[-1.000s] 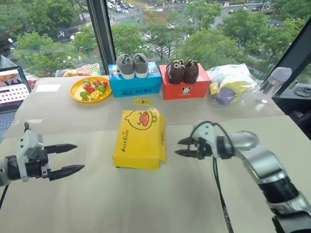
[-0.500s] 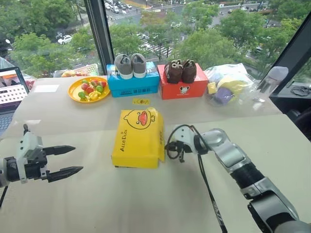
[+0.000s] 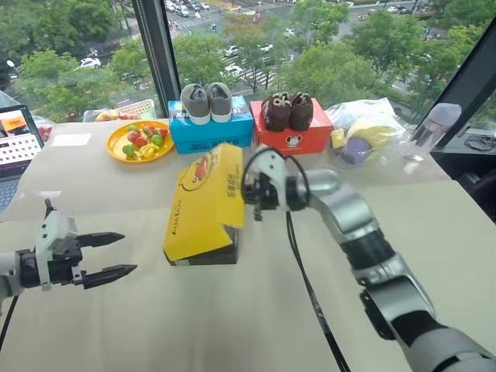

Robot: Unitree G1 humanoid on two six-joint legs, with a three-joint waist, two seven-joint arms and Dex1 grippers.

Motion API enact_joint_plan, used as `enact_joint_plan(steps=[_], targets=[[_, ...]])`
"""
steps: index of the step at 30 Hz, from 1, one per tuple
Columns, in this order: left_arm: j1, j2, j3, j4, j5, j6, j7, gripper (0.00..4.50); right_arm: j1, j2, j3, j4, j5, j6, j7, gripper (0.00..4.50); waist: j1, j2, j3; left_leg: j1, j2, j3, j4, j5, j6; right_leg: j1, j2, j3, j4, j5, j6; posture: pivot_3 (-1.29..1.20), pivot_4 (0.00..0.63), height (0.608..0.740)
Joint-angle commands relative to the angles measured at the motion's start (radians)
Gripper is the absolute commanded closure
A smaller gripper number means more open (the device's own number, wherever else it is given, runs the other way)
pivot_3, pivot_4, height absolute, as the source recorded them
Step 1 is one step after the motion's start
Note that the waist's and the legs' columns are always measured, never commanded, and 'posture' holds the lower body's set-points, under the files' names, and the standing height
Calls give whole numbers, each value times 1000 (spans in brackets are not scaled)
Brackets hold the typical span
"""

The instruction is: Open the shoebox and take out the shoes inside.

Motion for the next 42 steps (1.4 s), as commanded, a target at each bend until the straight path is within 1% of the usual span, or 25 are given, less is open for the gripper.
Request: enact_joint_plan(steps=[1,7,9,12,16,18,21,24,26,28,31,36,39,42], targets=[[-8,13,27,-45,-26,18,7,0,-136,122,11,169,-22,-110,-29,4348,-6,0,0,0,0,0,0,0,0,0,0,0,0,0,0,0,150,731],[38,27,111,-124,-70,78,17,0,-317,315,-4,479,-54,-272,-61,4348,-15,0,0,0,0,0,0,0,-1,-1,0,0,0,0,0,0,150,731],[54,27,140,-147,-81,98,20,0,-345,361,-6,544,-62,-313,-63,4348,-17,1,1,-1,0,0,-1,0,-1,-1,0,0,-1,0,0,0,150,731],[94,36,241,-185,-97,126,21,0,-358,435,10,672,-92,-383,-85,4348,-13,2,1,-2,0,-1,-1,0,-1,-1,0,-1,-2,0,0,0,150,731],[134,70,402,-193,-102,167,8,0,-369,465,21,799,-138,-447,-123,4348,-17,-2,3,-2,0,-1,-1,0,-2,-1,0,-2,-3,0,0,0,150,731],[168,86,488,-174,-74,167,-6,0,-363,468,21,833,-151,-469,-122,4348,-20,-2,3,-2,0,-1,-1,1,-3,-1,0,-2,-3,0,0,0,150,731],[222,81,564,-168,-64,182,-28,0,-346,461,18,850,-163,-483,-128,4348,-33,-2,3,-1,0,-2,-2,2,-5,-2,1,-2,-2,-1,-1,0,150,731],[282,53,578,-219,-62,183,-41,0,-319,443,13,799,-156,-476,-112,4348,-38,-2,3,-1,3,-2,-2,2,-8,-1,4,-1,-1,-2,-3,0,150,731],[301,53,597,-216,-53,174,-39,0,-300,424,9,754,-150,-463,-106,4348,-40,-2,3,-1,6,-2,-2,2,-10,-1,6,-1,-1,-2,-4,0,150,731],[299,69,646,-191,-64,194,-41,0,-262,388,6,661,-137,-425,-91,4348,-38,-2,3,0,8,-2,-2,2,-12,-2,8,-1,-1,-2,-6,0,150,731],[314,62,661,-257,-117,246,-60,0,-198,341,1,494,-121,-334,-80,4348,-37,-2,3,0,9,-4,-2,3,-14,-2,9,-2,1,-2,-8,0,150,731],[311,23,545,-373,-150,261,-29,0,-83,272,10,178,-106,-88,-89,4348,-28,-3,2,0,8,-5,-2,3,-13,-1,6,0,2,-2,-8,0,150,731],[284,15,502,-410,-179,273,-4,0,-11,201,17,-52,-88,144,-103,4348,-19,-3,2,-1,8,-6,-2,3,-13,-1,6,0,1,-1,-9,0,150,731],[269,15,463,-408,-169,260,13,0,22,151,30,-176,-100,307,-145,4348,-11,-3,2,-1,8,-7,-2,3,-13,-1,7,0,1,-1,-9,0,150,731]])
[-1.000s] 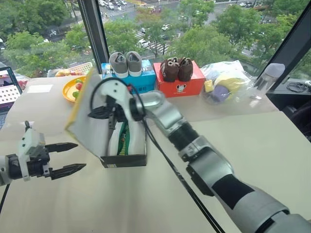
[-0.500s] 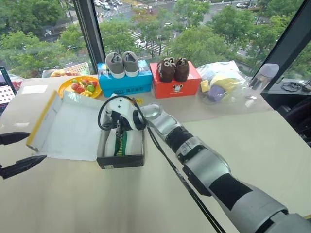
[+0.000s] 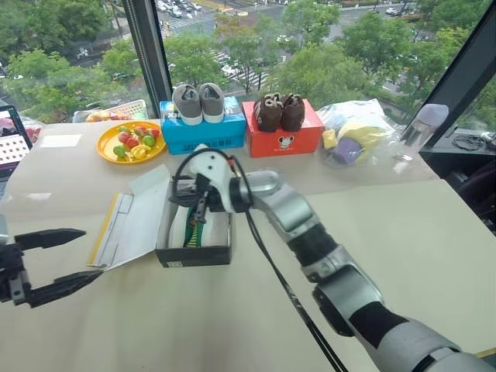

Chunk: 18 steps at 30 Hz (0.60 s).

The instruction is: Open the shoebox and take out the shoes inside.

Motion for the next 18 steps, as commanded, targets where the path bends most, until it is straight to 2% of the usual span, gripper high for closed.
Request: enact_joint_plan(steps=[1,2,5,12,18], targets=[[-21,4,-30,-11,-1,-13,24,0,11,-31,-1,-156,10,182,-56,4348,1,0,0,0,0,0,0,0,0,0,0,0,0,0,0,0,150,731],[-30,5,-42,-8,-3,-14,30,0,16,-43,8,-178,0,211,-70,4348,0,-1,0,1,0,1,0,0,0,0,1,-1,0,0,0,0,150,731],[-46,8,-78,1,8,-29,41,0,23,-59,19,-220,-3,262,-108,3575,-2,-2,-1,2,0,1,0,0,0,0,2,0,-1,0,0,0,150,731],[-71,11,-129,29,31,-59,44,0,-9,-72,96,-285,-17,324,-151,1204,0,-3,-2,1,0,2,0,0,0,0,3,0,-1,0,0,0,150,731],[-78,12,-143,30,42,-69,49,0,-7,-54,177,-197,-88,280,-246,1204,0,-4,-2,2,0,2,0,0,0,0,4,0,-1,0,0,0,150,731]])
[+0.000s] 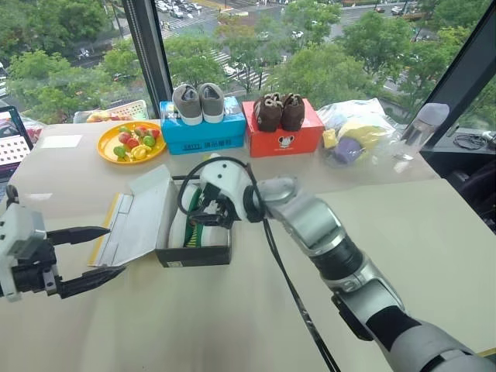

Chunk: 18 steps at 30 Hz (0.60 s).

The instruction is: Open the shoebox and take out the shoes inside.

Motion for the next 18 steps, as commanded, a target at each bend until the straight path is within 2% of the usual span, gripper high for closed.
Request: enact_joint_plan(steps=[1,7,14,18], targets=[[-9,11,11,0,5,-19,3,0,-22,8,40,62,-66,-47,-73,1204,0,0,0,0,0,0,0,0,0,0,0,0,0,0,0,0,150,731],[-3,4,16,-14,6,-16,11,0,-30,23,64,162,-151,-68,-185,1204,2,0,0,0,0,0,0,0,0,0,0,0,0,0,0,0,150,731],[-1,7,24,-17,2,-12,13,0,-21,40,67,154,-192,-27,-249,1204,4,0,0,1,0,0,0,0,0,1,0,0,-1,0,0,0,150,731],[-2,10,20,-10,4,-16,10,0,-43,37,22,112,-195,8,-266,1204,5,0,0,0,0,0,0,0,0,1,0,0,-1,0,0,0,150,731]])
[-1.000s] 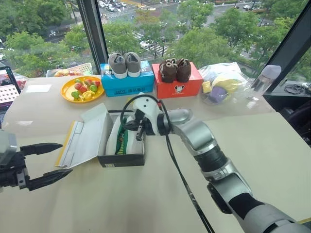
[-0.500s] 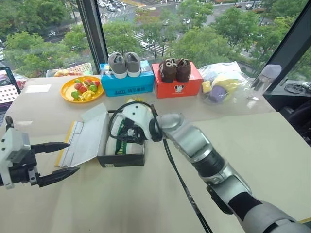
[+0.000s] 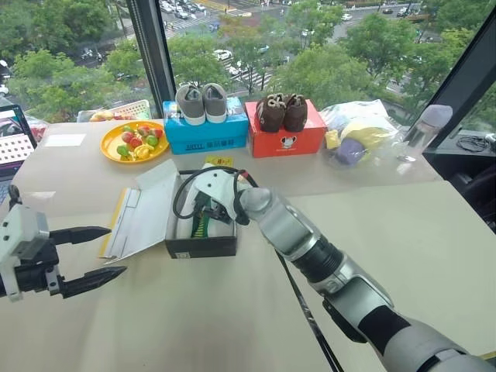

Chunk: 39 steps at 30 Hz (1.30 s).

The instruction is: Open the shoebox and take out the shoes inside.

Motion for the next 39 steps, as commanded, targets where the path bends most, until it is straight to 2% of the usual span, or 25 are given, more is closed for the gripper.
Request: enact_joint_plan(steps=[1,11,16,19,21,23,25,28,33,39], targets=[[-8,10,15,-4,-2,-16,-2,0,-31,-7,-67,-66,-21,53,-35,1204,0,0,0,0,0,0,0,0,0,0,0,0,0,0,0,0,150,731],[-21,26,10,0,-9,-4,-17,0,16,64,-119,-123,-13,174,-120,1204,-6,-1,0,0,1,0,0,0,0,0,1,0,1,0,0,0,150,731],[-25,39,12,24,-3,-7,-29,0,0,121,-203,-133,35,180,-136,1204,-4,0,0,0,0,0,0,0,0,0,1,0,0,0,0,0,150,731],[-36,42,-1,22,-6,-3,-20,0,-28,62,-212,-162,53,156,-80,1204,-5,1,1,-1,0,0,0,0,0,-1,1,0,0,0,0,0,150,731],[-45,40,-12,20,-8,-2,-15,0,-59,-55,-236,-209,113,81,60,1204,-1,2,1,-1,0,0,0,0,0,0,1,0,0,0,0,0,150,731],[-53,36,-26,24,-5,-7,-12,0,-82,-195,-228,-229,163,-39,235,1204,6,2,2,-2,0,-2,0,0,1,0,1,0,-2,0,1,0,150,731],[-61,29,-44,35,2,-20,-11,0,-73,-321,-191,-228,192,-295,424,1204,11,2,2,-3,-1,-2,1,-2,4,0,1,1,-3,0,2,0,150,731],[-89,23,-85,49,5,-32,2,0,-62,-396,-127,-136,211,-605,636,1204,2,0,1,-2,-1,-1,0,-2,4,1,2,2,-4,0,3,0,150,731],[-127,12,-141,53,3,-35,9,0,-205,-326,44,252,-36,-1213,606,1204,-30,-1,3,5,0,3,-1,-1,2,2,4,8,-2,-1,1,0,150,731],[-136,11,-152,56,2,-34,12,0,-386,-221,118,615,-249,-1548,427,1204,-27,0,5,5,1,3,-1,0,0,0,3,8,2,-1,0,0,150,731]])
